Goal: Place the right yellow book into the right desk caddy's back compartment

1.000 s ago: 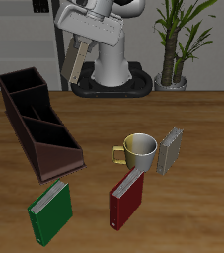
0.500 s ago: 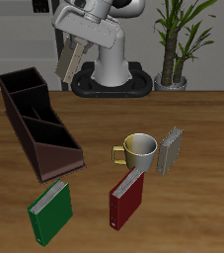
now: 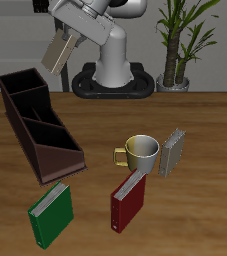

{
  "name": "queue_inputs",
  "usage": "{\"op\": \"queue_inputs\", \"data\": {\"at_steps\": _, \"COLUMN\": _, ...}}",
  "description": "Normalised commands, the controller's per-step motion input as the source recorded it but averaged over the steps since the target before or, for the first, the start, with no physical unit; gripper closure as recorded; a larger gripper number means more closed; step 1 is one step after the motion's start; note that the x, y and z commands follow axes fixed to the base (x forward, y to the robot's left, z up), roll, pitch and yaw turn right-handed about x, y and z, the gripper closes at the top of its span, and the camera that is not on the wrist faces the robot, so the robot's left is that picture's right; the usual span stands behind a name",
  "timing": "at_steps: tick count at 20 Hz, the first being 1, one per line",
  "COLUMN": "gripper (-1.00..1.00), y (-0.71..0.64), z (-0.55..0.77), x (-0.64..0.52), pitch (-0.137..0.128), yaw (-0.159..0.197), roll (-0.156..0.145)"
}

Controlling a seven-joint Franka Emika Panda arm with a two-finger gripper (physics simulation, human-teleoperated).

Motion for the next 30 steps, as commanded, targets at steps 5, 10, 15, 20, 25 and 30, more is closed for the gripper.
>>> {"op": "queue_inputs", "data": {"at_steps": 5, "gripper": 1.00, "y": -0.10, "z": 0.01, "x": -0.03, "pitch": -0.006, "yaw": 0.009, "roll": -0.017}}
{"op": "queue_inputs", "data": {"at_steps": 10, "gripper": 1.00, "y": -0.14, "z": 0.02, "x": 0.01, "pitch": -0.010, "yaw": 0.016, "roll": -0.021}}
{"op": "queue_inputs", "data": {"at_steps": 15, "gripper": 1.00, "y": -0.03, "z": 0.04, "x": 0.08, "pitch": -0.003, "yaw": -0.017, "roll": 0.000}}
{"op": "queue_inputs", "data": {"at_steps": 20, "gripper": 1.00, "y": 0.13, "z": 0.05, "x": 0.06, "pitch": -0.006, "yaw": -0.017, "roll": 0.036}}
{"op": "queue_inputs", "data": {"at_steps": 25, "gripper": 1.00, "y": 0.06, "z": -0.03, "x": 0.06, "pitch": 0.004, "yaw": -0.008, "roll": 0.029}}
{"op": "queue_inputs", "data": {"at_steps": 30, "gripper": 1.00, "y": 0.02, "z": -0.07, "x": 0.06, "pitch": 0.020, "yaw": -0.009, "roll": 0.016}}
